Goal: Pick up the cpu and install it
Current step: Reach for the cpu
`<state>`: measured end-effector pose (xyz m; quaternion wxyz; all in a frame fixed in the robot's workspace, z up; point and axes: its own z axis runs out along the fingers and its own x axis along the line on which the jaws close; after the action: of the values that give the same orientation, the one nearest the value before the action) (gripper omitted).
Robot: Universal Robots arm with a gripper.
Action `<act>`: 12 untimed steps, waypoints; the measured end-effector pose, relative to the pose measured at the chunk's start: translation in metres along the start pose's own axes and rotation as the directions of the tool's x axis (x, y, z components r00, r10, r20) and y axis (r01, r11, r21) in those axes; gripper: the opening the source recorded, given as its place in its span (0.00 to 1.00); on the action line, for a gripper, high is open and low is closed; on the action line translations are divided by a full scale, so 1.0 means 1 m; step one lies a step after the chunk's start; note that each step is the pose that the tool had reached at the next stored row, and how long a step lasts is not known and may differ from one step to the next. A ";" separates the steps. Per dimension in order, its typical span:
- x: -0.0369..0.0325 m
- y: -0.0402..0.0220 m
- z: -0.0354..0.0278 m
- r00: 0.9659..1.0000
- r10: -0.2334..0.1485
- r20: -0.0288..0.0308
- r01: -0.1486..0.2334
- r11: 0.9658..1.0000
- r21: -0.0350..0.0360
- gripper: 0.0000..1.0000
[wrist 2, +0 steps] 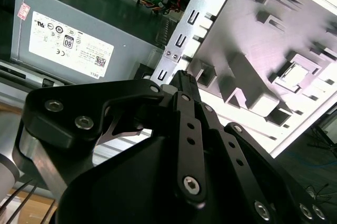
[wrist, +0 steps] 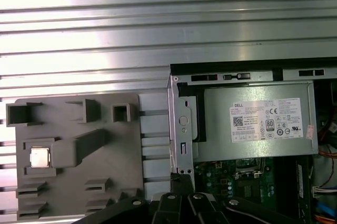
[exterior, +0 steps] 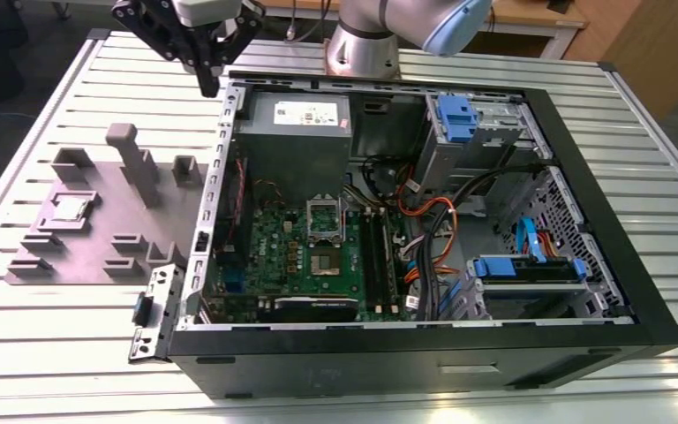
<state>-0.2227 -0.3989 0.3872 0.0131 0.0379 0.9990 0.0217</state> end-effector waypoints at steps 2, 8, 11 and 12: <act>0.0011 -0.0001 0.0000 1.000 0.000 0.000 0.000 1.000 0.000 0.11; 0.0020 -0.0002 -0.0001 1.000 0.000 0.000 0.000 1.000 0.000 0.11; 0.0033 -0.0003 -0.0001 1.000 0.000 0.000 0.000 1.000 0.000 0.11; 0.0038 -0.0003 -0.0001 1.000 0.000 0.000 0.000 1.000 0.000 0.11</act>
<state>-0.2266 -0.3989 0.3872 0.0131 0.0379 0.9990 0.0217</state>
